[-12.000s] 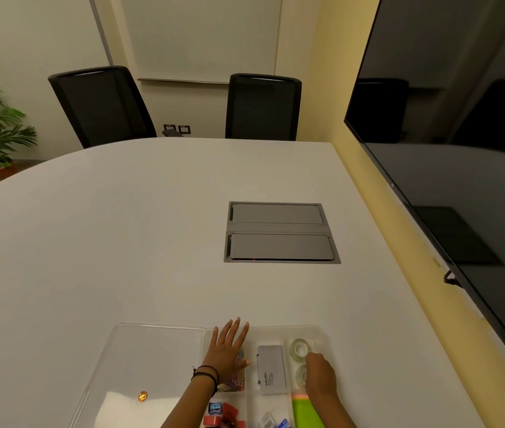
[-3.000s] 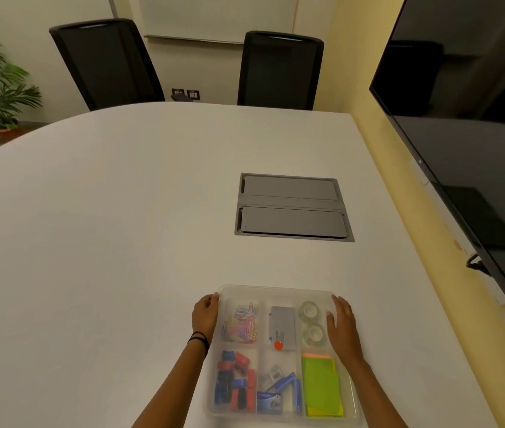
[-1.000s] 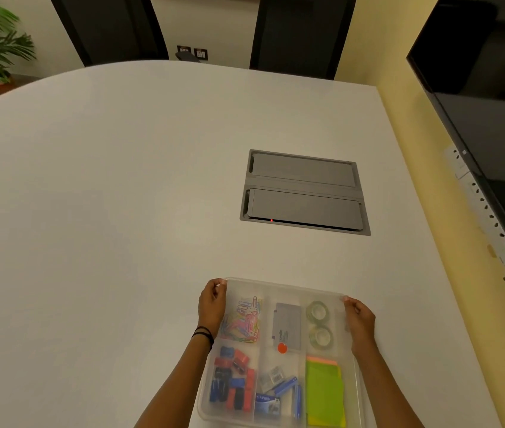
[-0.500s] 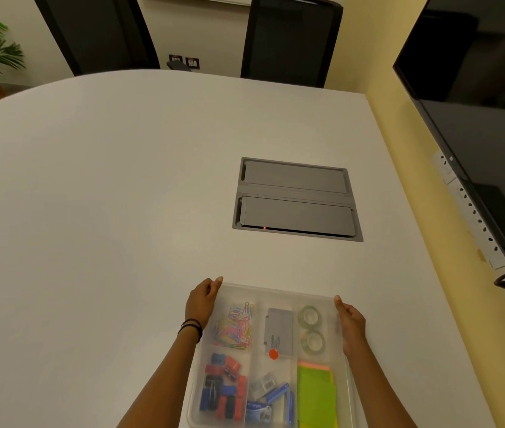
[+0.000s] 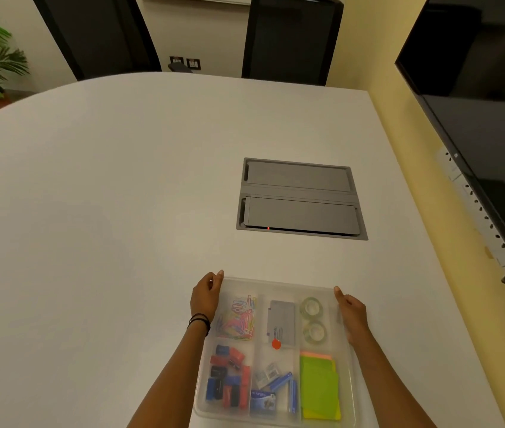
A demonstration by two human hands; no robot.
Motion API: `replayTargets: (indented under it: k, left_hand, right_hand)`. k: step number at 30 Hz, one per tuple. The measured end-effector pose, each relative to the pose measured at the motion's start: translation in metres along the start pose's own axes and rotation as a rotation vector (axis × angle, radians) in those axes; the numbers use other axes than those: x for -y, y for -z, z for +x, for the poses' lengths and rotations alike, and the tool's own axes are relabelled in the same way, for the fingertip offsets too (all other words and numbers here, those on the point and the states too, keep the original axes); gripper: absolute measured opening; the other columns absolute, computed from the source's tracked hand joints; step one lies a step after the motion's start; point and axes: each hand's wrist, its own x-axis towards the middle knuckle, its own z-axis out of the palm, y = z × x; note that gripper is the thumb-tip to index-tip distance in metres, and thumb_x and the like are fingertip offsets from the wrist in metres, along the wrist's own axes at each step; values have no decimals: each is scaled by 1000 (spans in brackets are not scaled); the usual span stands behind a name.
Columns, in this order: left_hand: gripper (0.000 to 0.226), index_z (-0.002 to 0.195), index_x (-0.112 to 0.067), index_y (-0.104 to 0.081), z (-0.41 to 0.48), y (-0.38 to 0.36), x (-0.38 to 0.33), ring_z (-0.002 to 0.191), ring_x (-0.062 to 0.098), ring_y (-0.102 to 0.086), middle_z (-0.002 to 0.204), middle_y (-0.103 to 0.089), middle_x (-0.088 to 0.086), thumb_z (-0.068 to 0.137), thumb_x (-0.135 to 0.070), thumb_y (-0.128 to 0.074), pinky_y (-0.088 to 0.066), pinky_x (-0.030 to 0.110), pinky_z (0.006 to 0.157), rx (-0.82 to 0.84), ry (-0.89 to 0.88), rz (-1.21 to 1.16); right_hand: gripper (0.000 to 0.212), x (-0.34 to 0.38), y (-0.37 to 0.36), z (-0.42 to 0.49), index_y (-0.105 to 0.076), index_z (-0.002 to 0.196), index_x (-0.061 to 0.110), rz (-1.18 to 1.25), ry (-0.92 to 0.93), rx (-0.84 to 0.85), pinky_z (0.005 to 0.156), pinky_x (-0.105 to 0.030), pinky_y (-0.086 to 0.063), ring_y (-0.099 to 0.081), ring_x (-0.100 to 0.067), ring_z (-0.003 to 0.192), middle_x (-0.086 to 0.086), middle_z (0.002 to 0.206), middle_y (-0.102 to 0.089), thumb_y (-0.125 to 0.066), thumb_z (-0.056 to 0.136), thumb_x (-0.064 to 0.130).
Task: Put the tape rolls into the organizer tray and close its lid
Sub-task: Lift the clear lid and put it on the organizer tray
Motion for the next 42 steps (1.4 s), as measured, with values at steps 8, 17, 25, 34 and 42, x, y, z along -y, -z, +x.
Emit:
replayTargets:
  k: [8, 17, 25, 34, 42]
  left_hand:
    - [26, 83, -19, -47, -15, 10, 11, 46, 12, -44, 56, -54, -3, 95, -42, -44, -35, 23, 45, 37, -75, 140]
    - [23, 84, -17, -49, -62, 18, 33, 53, 15, -55, 64, -61, -1, 96, -35, -45, -43, 21, 48, -33, -52, 131]
    - [28, 84, -14, -48, -99, 20, 50, 52, 13, -60, 64, -64, 0, 97, -38, -40, -41, 17, 46, -47, -33, 157]
    - [29, 85, -12, -49, -100, 20, 48, 54, 14, -61, 67, -63, 1, 97, -36, -41, -45, 18, 47, -47, -22, 150]
    - [27, 91, -14, -49, -105, 23, 51, 58, 17, -62, 77, -66, 4, 97, -38, -39, -47, 19, 50, -43, -48, 226]
  right_hand:
    - [27, -18, 14, -17, -52, 82, 7, -191, 176, -78, 53, -29, -41, -50, -23, 57, -7, 66, -55, -56, 92, 33]
    - [31, -79, 21, -75, -43, 67, 11, -364, 358, -196, 41, -27, -30, -40, -17, 41, -1, 46, -45, -51, 95, 23]
    - [50, -90, 19, -92, -25, 53, 21, -325, 339, -218, 42, -27, -21, -27, -12, 41, 2, 43, -33, -51, 95, 21]
    - [49, -93, 17, -86, -30, 51, 21, -281, 328, -169, 45, -29, -23, -29, -11, 43, 3, 44, -36, -49, 96, 21]
    - [40, -90, 23, -92, -34, 60, 17, -262, 271, -136, 47, -31, -29, -36, -15, 47, 0, 50, -40, -49, 96, 26]
